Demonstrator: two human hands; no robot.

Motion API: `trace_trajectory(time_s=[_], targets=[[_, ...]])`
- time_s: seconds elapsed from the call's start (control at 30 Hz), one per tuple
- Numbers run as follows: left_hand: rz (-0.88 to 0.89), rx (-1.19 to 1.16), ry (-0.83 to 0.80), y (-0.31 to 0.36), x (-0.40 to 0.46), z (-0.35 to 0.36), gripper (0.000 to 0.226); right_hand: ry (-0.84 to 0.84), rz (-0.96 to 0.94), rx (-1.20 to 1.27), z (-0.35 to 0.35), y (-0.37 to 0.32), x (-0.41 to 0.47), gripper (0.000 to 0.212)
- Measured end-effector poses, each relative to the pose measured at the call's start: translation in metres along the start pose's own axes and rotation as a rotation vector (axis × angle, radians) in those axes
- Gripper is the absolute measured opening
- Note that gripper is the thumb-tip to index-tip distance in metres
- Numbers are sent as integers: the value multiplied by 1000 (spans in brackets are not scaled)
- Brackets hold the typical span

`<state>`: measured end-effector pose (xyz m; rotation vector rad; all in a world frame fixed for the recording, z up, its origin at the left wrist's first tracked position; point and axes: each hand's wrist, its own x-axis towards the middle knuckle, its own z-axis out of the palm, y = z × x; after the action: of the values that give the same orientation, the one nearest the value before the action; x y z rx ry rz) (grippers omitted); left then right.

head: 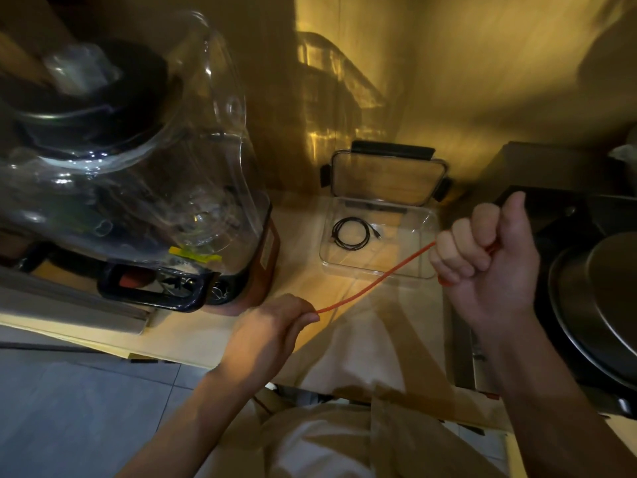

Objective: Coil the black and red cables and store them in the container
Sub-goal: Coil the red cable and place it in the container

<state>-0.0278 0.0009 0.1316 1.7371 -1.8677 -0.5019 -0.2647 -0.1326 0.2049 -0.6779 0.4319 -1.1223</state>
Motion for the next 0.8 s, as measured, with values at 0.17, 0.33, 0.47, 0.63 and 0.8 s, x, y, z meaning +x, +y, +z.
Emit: trace_trajectory(time_s=[0.17,0.33,0.47,0.63,0.8], targets=[[197,109,-154,10,15,-9,26,-1,-34,-294,6,10,4,52],[354,3,-168,28,30,-24,32,-24,121,-850,16,23,-1,50],[371,-129,-64,43,34,-32,29,-311,248,-1046,19,31,-8,51],[328,-193,33,50,40,-33,29,-555,548,-927,23,40,-27,64],[306,-231,93,48,38,-30,28,-669,628,-769,20,50,-38,61]])
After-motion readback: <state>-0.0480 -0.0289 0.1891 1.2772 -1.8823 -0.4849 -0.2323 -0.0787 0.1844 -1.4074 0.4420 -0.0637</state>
